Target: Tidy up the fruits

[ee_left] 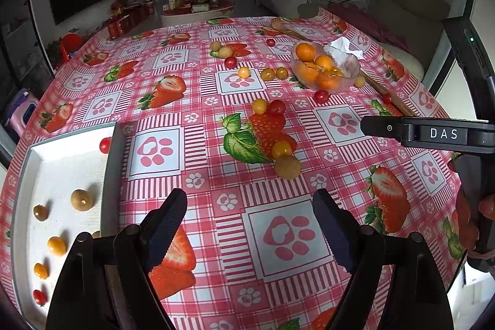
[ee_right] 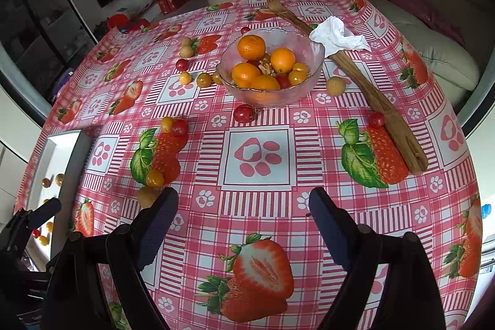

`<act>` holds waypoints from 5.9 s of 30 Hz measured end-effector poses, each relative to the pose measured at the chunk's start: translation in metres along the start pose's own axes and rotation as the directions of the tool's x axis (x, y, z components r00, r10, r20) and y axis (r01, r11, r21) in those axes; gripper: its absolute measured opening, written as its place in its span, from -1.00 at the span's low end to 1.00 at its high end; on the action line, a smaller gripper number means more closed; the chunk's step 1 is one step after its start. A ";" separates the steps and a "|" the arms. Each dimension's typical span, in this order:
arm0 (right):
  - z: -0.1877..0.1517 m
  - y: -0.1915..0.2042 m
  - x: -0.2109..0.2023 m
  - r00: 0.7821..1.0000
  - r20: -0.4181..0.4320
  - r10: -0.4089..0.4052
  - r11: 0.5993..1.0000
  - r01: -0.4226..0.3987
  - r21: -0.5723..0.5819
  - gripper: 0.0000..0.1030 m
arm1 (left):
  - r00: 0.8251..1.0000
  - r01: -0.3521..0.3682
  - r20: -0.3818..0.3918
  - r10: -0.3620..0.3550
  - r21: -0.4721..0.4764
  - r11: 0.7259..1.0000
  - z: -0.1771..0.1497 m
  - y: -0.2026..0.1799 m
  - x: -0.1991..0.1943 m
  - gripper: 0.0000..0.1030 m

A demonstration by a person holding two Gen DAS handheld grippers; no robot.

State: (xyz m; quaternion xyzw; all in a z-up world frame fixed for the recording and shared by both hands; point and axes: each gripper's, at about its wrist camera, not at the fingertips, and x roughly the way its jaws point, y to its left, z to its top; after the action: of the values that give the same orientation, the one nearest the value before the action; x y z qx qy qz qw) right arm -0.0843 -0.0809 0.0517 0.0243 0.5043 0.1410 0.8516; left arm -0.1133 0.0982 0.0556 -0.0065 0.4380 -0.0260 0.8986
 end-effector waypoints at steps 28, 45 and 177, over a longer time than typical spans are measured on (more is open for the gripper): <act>0.048 0.004 0.082 0.995 0.077 -0.066 0.991 0.056 0.125 -0.36 | 0.998 -0.058 -0.039 0.056 -0.047 0.997 0.016 -0.021 0.069 -0.44; -0.008 -0.006 0.029 0.996 0.066 0.055 0.993 -0.061 0.104 -0.52 | 0.998 0.051 -0.027 -0.054 -0.102 0.993 -0.011 -0.006 0.041 -0.43; -0.088 0.291 -0.020 0.977 -0.170 0.127 0.870 -0.192 -0.455 1.00 | 0.934 -0.352 -0.059 0.351 -0.308 0.884 -0.128 0.172 -0.116 0.99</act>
State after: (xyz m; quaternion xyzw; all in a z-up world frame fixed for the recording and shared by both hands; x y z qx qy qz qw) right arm -0.2328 0.1838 0.0792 -0.1501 0.5076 0.3299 0.7817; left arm -0.2785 0.2779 0.0621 -0.0696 0.4312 0.2069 0.8754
